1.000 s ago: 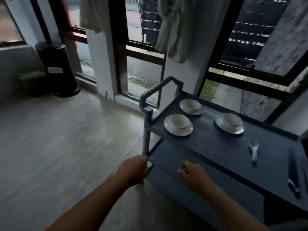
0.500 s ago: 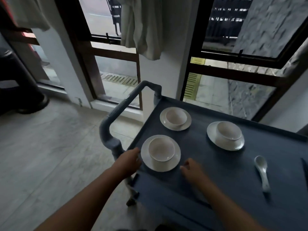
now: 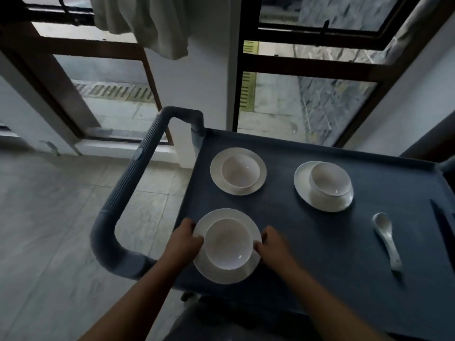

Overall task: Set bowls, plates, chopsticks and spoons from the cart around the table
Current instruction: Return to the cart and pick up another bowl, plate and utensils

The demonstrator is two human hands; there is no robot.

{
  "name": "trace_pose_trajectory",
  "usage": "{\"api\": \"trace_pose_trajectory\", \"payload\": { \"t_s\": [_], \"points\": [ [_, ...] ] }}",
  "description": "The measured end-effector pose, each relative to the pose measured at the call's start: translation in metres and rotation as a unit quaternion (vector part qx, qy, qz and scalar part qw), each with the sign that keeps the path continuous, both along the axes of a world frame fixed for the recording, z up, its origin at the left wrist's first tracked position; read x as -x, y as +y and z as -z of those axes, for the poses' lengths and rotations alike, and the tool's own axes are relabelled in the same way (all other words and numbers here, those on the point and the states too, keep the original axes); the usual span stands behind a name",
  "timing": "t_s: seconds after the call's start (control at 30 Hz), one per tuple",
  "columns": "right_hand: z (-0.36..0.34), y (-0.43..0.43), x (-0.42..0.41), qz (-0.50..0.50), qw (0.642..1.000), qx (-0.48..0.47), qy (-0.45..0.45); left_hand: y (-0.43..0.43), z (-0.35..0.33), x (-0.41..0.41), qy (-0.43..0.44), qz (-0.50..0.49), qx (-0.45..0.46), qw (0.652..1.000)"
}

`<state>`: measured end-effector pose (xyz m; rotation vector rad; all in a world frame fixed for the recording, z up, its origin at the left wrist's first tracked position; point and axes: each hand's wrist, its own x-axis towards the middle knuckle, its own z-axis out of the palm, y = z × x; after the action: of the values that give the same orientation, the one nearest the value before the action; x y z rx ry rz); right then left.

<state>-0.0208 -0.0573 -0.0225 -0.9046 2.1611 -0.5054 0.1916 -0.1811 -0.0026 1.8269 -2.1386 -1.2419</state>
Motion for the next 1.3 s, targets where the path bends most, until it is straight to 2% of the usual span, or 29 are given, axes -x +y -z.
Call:
{"api": "trace_pose_trajectory", "payload": {
  "t_s": [0.13, 0.27, 0.33, 0.4, 0.47, 0.53, 0.67, 0.83, 0.9, 0.97, 1.03, 1.13, 1.3],
  "points": [
    [-0.002, 0.002, -0.002, 0.031, 0.999, -0.015, 0.013, -0.006, 0.002, 0.004, 0.025, 0.006, -0.045, 0.999],
    [-0.013, 0.024, 0.008, 0.078, 0.997, 0.009, 0.018, -0.01, -0.004, 0.019, 0.128, 0.009, -0.133, 0.983],
    [-0.022, 0.04, 0.021, 0.111, 0.993, 0.032, 0.026, -0.01, -0.007, 0.033, 0.21, -0.005, -0.222, 0.952],
    [-0.033, 0.057, 0.037, 0.147, 0.987, 0.055, 0.018, -0.005, -0.01, 0.049, 0.284, -0.017, -0.333, 0.899],
    [-0.044, 0.076, 0.056, 0.165, 0.984, 0.07, 0.007, 0.006, -0.013, 0.069, 0.319, -0.002, -0.409, 0.855],
    [-0.051, 0.096, 0.077, 0.175, 0.981, 0.079, 0.012, 0.022, -0.011, 0.091, 0.323, 0.015, -0.443, 0.836],
    [-0.051, 0.134, 0.124, 0.188, 0.977, 0.101, 0.009, 0.062, -0.009, 0.139, 0.334, 0.005, -0.46, 0.823],
    [-0.046, 0.174, 0.191, 0.195, 0.966, 0.158, -0.068, 0.118, -0.009, 0.191, 0.364, -0.059, -0.45, 0.813],
    [-0.042, 0.184, 0.219, 0.214, 0.96, 0.176, -0.035, 0.134, -0.006, 0.203, 0.375, -0.084, -0.442, 0.811],
    [-0.034, 0.189, 0.246, 0.216, 0.963, 0.149, 0.057, 0.147, -0.003, 0.21, 0.379, -0.103, -0.426, 0.815],
    [-0.028, 0.186, 0.266, 0.177, 0.976, 0.083, 0.1, 0.157, -0.003, 0.214, 0.385, -0.124, -0.412, 0.816],
    [-0.016, 0.174, 0.28, 0.107, 0.988, 0.005, 0.108, 0.17, -0.001, 0.215, 0.392, -0.147, -0.402, 0.815],
    [-0.009, 0.169, 0.285, 0.104, 0.99, 0.018, 0.096, 0.179, 0.005, 0.214, 0.389, -0.152, -0.4, 0.816]
  ]
}}
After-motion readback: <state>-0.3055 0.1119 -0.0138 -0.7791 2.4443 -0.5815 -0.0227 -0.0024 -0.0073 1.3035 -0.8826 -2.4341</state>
